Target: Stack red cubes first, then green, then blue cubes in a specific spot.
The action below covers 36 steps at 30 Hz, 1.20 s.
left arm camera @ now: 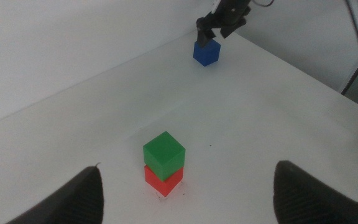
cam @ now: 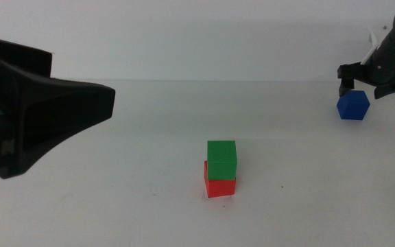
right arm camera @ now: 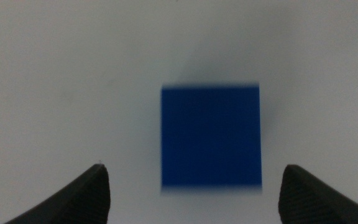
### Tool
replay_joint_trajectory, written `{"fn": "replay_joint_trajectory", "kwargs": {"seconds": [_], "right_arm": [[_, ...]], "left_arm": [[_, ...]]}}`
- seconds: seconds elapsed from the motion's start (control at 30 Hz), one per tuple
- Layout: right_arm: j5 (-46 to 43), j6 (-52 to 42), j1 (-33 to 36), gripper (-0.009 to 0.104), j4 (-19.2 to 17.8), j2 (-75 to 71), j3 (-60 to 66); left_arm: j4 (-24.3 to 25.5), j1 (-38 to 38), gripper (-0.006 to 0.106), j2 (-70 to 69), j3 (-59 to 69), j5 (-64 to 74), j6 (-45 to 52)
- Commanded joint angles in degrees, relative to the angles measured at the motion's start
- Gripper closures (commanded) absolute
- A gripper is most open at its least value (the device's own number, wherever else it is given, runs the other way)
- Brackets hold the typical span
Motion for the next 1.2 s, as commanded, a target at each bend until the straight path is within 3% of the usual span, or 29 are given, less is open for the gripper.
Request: {"fn": "replay_joint_trajectory", "kwargs": {"seconds": [0.0,0.2,0.3,0.43,0.47,0.63,0.83,0.93,1.07,1.17], "right_arm": [[1.0,-0.4,-1.0,0.002,0.3,3.5,-4.3],[-2.5,-0.2,-1.4,0.004,0.0,9.1,-7.9],[-3.9,-0.4,-1.4,0.029,0.0,10.5,-8.1],[-2.1,1.1,-1.3,0.089,0.3,8.6,-8.8],[-0.8,2.8,-1.0,0.097,0.0,7.1,-8.8],[3.6,6.3,3.3,0.097,-0.6,-5.0,-2.0],[1.4,17.4,18.2,0.097,-4.2,-25.8,19.3],[1.4,25.5,27.7,0.097,-8.3,-31.7,25.2],[3.4,36.0,40.3,0.097,-18.0,-32.7,25.3],[3.6,40.2,45.4,0.097,-18.8,-30.9,24.4]], "left_arm": [[0.2,0.1,0.007,-0.3,0.2,-0.9,-0.1],[0.2,0.1,0.007,-0.3,0.2,-0.9,-0.1],[0.2,0.1,0.007,-0.3,0.2,-0.9,-0.1],[0.2,0.1,0.007,-0.3,0.2,-0.9,-0.1],[0.2,0.1,0.007,-0.3,0.2,-0.9,-0.1],[0.2,0.1,0.007,-0.3,0.2,-0.9,-0.1],[0.2,0.1,0.007,-0.3,0.2,-0.9,-0.1],[0.2,0.1,0.007,-0.3,0.2,-0.9,-0.1],[0.2,0.1,0.007,-0.3,0.2,-0.9,-0.1],[0.2,0.1,0.007,-0.3,0.2,-0.9,-0.1]]}}
